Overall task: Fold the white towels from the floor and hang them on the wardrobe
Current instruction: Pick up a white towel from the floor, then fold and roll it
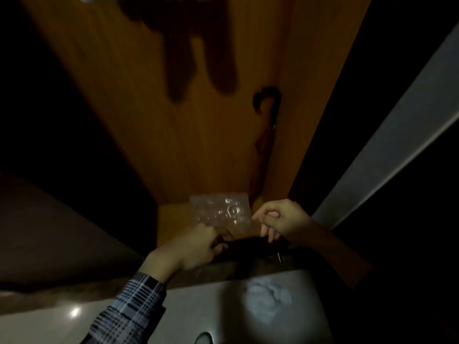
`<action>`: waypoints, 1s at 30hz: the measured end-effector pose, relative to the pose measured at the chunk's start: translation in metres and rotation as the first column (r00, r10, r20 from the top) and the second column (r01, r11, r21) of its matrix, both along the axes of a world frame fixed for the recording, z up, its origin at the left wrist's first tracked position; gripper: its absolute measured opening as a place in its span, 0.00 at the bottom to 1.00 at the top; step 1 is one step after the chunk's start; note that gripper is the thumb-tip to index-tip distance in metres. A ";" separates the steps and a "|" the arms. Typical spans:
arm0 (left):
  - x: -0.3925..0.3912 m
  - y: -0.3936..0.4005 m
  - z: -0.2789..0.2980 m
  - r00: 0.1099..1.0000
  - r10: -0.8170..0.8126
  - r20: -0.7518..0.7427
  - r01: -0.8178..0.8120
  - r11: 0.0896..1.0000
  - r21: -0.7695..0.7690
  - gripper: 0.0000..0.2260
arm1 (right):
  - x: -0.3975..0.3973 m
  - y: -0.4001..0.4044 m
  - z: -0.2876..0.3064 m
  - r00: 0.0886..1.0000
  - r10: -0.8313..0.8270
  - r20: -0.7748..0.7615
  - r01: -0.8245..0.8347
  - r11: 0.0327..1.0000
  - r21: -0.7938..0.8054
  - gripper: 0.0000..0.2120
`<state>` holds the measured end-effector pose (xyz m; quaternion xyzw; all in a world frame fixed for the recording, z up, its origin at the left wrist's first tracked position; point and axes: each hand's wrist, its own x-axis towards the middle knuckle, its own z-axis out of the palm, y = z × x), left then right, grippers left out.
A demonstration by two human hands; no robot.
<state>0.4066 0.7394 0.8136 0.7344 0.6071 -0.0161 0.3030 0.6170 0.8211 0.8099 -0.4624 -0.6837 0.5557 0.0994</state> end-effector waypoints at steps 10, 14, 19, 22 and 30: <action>0.053 -0.031 -0.216 0.987 0.122 0.103 -0.086 0.950 -0.300 0.12 | 0.059 -0.053 -0.251 0.919 -0.239 0.312 0.323 0.911 -0.254 0.08; 0.057 -0.030 -0.307 0.982 0.169 0.080 -0.133 0.932 -0.336 0.12 | 0.070 -0.079 -0.351 0.905 -0.231 0.357 0.333 0.907 -0.259 0.10; 0.056 -0.026 -0.440 0.978 0.209 0.009 -0.193 0.920 -0.340 0.13 | 0.072 -0.108 -0.480 0.849 -0.149 0.507 0.291 0.932 -0.214 0.14; 0.058 -0.026 -0.516 0.971 0.234 -0.044 -0.235 0.910 -0.340 0.13 | 0.069 -0.125 -0.551 0.834 -0.117 0.539 0.287 0.927 -0.243 0.26; 0.065 -0.036 -0.679 0.981 0.183 -0.064 -0.193 0.955 -0.224 0.12 | 0.062 -0.122 -0.723 0.765 -0.277 0.582 0.442 0.883 -0.160 0.25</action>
